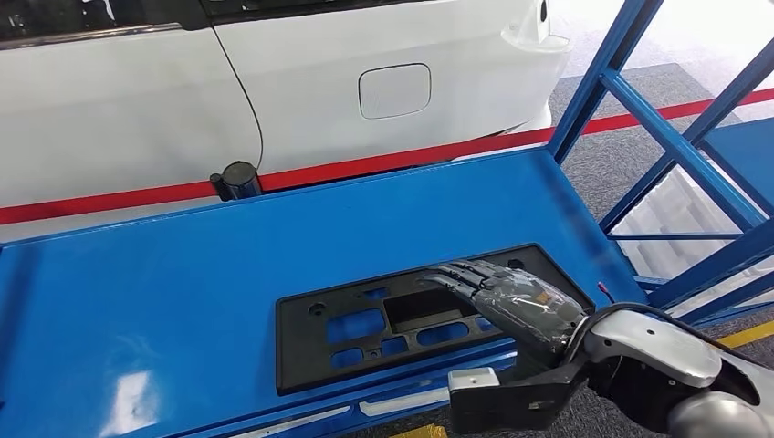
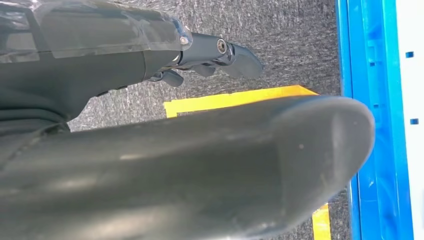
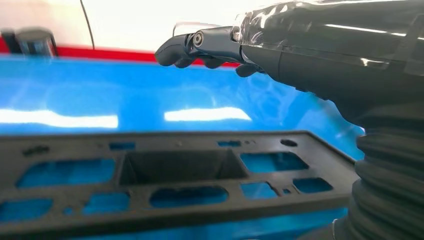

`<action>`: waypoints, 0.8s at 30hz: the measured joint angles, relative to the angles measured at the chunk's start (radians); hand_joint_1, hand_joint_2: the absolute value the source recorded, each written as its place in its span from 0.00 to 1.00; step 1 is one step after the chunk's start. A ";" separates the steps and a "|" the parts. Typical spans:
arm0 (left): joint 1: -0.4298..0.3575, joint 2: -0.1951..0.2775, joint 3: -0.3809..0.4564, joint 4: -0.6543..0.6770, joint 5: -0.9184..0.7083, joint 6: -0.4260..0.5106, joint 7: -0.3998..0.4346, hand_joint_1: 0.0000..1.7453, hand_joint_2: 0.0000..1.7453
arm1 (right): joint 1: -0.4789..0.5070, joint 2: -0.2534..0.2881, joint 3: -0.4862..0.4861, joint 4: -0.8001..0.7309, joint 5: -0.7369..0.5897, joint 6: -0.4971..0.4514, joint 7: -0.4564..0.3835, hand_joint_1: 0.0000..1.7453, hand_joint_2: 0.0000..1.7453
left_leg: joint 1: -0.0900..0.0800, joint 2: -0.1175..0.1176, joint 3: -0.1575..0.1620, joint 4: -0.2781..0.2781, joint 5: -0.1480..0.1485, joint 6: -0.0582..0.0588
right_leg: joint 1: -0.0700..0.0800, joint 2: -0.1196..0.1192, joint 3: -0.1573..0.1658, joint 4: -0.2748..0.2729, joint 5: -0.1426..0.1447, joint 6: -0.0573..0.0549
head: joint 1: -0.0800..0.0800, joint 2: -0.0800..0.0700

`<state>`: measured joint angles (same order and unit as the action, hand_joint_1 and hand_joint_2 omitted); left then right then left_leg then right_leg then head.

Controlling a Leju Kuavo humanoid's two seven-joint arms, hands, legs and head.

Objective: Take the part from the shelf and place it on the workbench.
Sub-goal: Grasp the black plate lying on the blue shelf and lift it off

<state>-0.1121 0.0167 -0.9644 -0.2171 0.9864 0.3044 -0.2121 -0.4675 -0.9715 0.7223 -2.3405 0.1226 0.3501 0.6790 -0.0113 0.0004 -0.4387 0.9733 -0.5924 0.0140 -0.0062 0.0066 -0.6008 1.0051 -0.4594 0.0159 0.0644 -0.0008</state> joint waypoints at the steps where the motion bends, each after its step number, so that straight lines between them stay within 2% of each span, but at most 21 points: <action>1: 0.000 0.000 0.000 0.000 0.002 0.000 0.000 0.00 0.00 | 0.000 -0.009 -0.008 0.000 -0.015 0.011 0.000 0.00 1.00 | 0.000 0.000 0.000 0.000 0.000 0.000 | 0.000 0.000 0.000 0.000 0.000 0.000 | 0.000 0.000; 9: 0.000 0.002 0.000 0.000 0.013 0.000 -0.005 0.00 0.00 | -0.020 -0.114 -0.022 0.005 -0.107 0.035 0.000 0.00 1.00 | 0.000 -0.001 0.000 0.000 0.000 0.000 | 0.000 0.000 0.000 0.000 0.000 0.000 | 0.000 0.000; 17: 0.000 0.003 0.001 0.000 0.018 0.000 -0.006 0.00 0.00 | -0.031 -0.165 -0.016 0.008 -0.117 0.025 0.000 0.00 1.00 | 0.000 -0.001 0.000 0.000 0.000 0.000 | 0.000 0.000 0.000 0.000 0.000 0.000 | 0.000 0.000; 20: 0.000 0.004 0.007 0.000 0.031 0.001 -0.009 0.00 0.00 | -0.055 -0.197 -0.002 0.007 -0.135 -0.026 0.000 0.00 1.00 | 0.000 -0.001 0.000 0.000 0.000 0.000 | 0.000 0.000 0.000 0.000 0.000 0.000 | 0.000 0.000; 24: 0.002 0.003 0.016 0.000 0.051 0.005 -0.018 0.00 0.00 | -0.090 -0.275 0.017 -0.015 -0.167 -0.141 0.000 0.00 1.00 | 0.000 -0.004 0.000 0.000 0.000 0.000 | 0.000 0.000 0.000 0.000 0.000 0.000 | 0.000 0.000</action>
<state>-0.1104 0.0199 -0.9484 -0.2171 1.0375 0.3097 -0.2296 -0.5575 -1.2462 0.7391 -2.3553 -0.0444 0.2091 0.6790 -0.0116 -0.0032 -0.4384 0.9733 -0.5924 0.0140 -0.0062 0.0063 -0.6008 1.0048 -0.4594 0.0159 0.0641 -0.0008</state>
